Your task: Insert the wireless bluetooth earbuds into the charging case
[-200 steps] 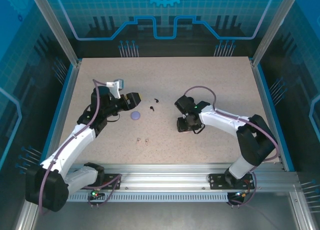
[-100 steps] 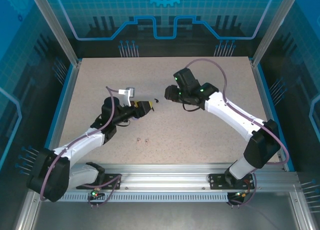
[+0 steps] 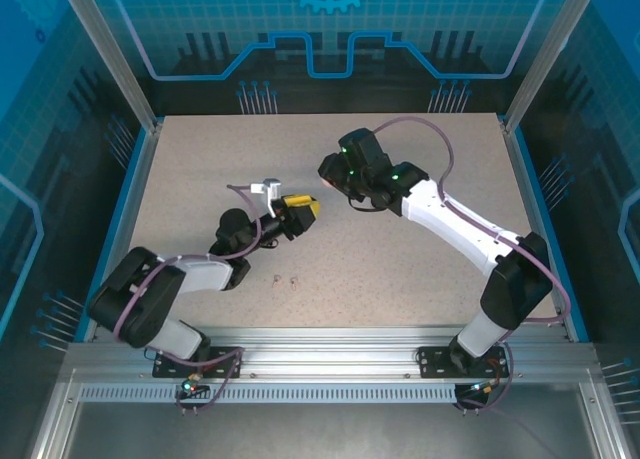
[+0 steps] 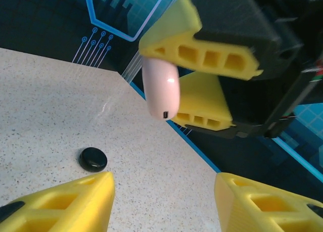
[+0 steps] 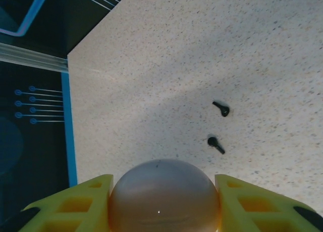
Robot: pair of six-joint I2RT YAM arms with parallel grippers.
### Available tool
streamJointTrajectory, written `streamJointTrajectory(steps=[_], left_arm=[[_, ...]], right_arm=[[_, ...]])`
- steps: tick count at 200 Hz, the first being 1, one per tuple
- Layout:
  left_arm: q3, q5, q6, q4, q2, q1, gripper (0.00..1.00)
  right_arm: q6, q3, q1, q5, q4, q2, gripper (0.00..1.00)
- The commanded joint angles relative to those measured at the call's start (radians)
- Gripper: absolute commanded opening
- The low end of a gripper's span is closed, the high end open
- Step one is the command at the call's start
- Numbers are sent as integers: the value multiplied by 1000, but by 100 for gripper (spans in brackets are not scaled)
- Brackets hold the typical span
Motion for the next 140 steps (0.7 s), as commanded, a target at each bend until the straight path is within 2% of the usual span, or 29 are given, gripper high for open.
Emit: streamJointTrajectory(steps=[1, 44, 104, 140], left_arm=[[44, -11, -1, 161, 50, -14, 53], [88, -29, 26, 161, 71, -21, 52], [123, -16, 14, 162, 104, -21, 39], [137, -15, 11, 161, 109, -21, 38]], right_arm=[[74, 14, 28, 25, 35, 31, 36], [77, 16, 47, 46, 27, 32, 36], [83, -17, 52, 44, 46, 7, 36], [96, -32, 52, 29, 70, 2, 35]])
